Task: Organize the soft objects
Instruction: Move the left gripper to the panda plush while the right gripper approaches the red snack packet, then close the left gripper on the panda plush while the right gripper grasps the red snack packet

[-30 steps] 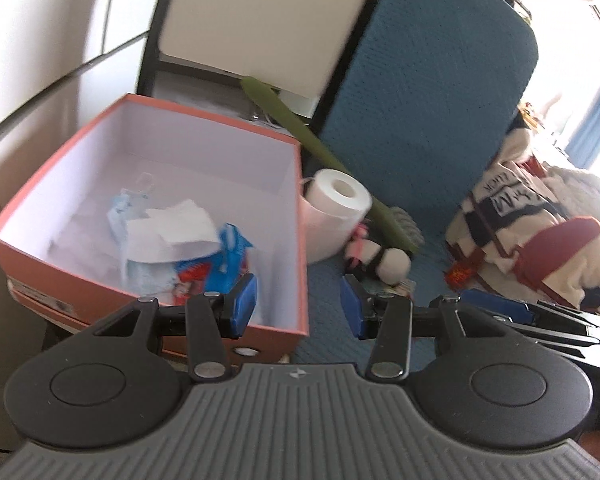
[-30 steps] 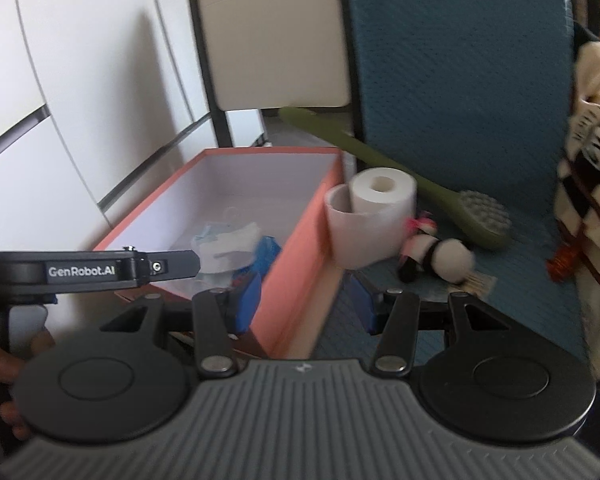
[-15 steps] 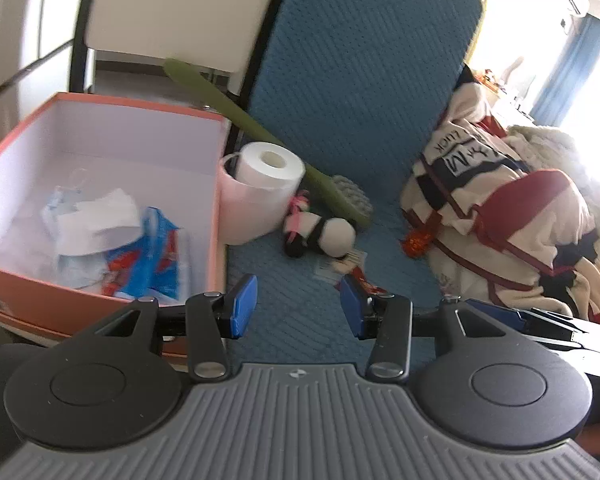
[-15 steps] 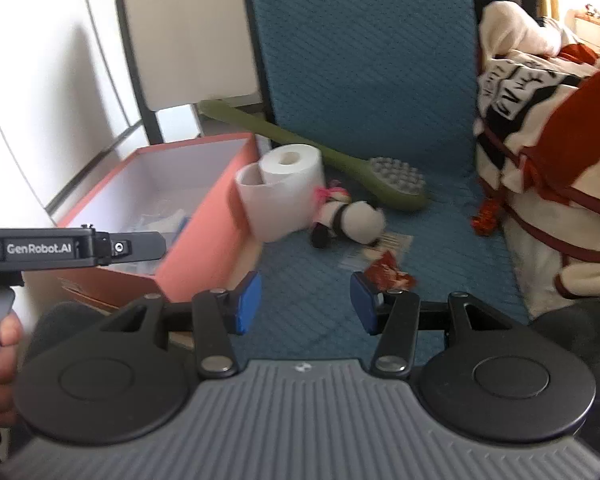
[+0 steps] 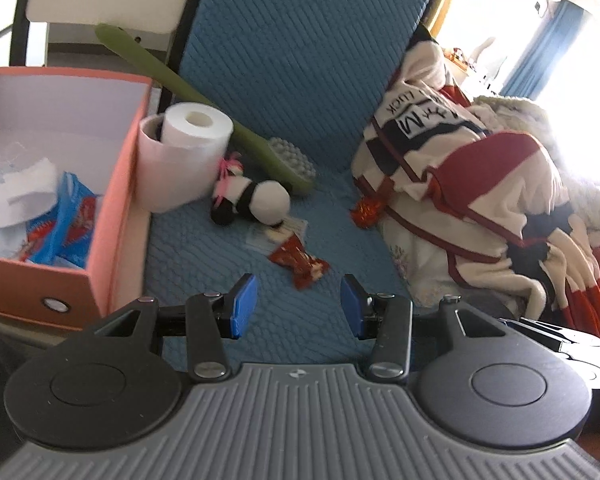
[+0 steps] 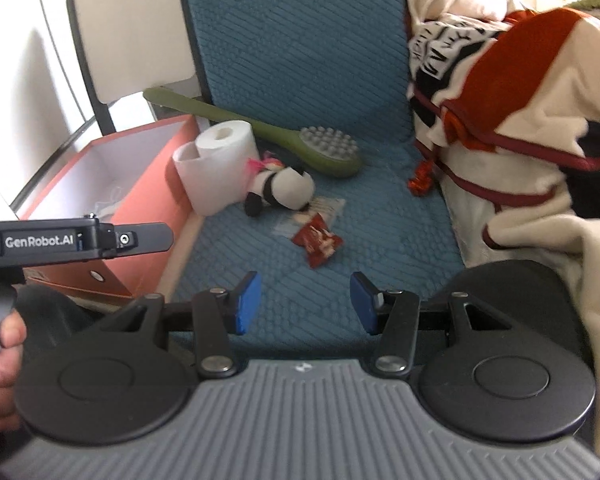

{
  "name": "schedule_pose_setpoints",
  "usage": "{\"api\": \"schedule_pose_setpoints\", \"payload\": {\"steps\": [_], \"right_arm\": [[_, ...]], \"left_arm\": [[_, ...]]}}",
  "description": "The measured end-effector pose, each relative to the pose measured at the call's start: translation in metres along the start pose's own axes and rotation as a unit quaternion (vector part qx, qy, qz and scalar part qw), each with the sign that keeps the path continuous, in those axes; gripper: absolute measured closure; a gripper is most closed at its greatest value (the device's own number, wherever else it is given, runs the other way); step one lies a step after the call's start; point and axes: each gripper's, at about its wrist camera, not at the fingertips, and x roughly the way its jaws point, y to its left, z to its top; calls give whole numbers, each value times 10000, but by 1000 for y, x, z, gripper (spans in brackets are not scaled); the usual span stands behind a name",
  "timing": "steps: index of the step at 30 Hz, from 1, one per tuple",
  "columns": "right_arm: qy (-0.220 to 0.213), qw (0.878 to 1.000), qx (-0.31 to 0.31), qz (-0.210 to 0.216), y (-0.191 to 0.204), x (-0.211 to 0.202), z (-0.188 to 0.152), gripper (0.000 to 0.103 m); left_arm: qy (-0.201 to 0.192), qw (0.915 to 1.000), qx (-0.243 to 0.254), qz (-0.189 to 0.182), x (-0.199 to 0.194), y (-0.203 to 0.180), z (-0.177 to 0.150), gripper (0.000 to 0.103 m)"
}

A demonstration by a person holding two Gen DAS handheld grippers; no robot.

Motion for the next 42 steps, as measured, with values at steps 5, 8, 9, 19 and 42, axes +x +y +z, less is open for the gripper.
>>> {"api": "schedule_pose_setpoints", "payload": {"steps": [5, 8, 9, 19, 42], "right_arm": [[81, 9998, 123, -93, -14, 2, -12, 50], [88, 9996, 233, -129, -22, 7, -19, 50], [103, 9995, 254, -130, -23, 10, -21, 50], [-79, 9997, 233, -30, -22, 57, -15, 50], [195, 9994, -190, 200, -20, 179, 28, 50]], "left_arm": [[154, 9998, 94, -29, 11, -11, -11, 51], [161, 9997, 206, -28, 21, -14, -15, 51], [164, 9996, 233, -7, 25, -13, -16, 51], [301, 9993, 228, 4, 81, -3, -8, 51], [-53, 9993, 132, 337, 189, 27, 51, 15]]}}
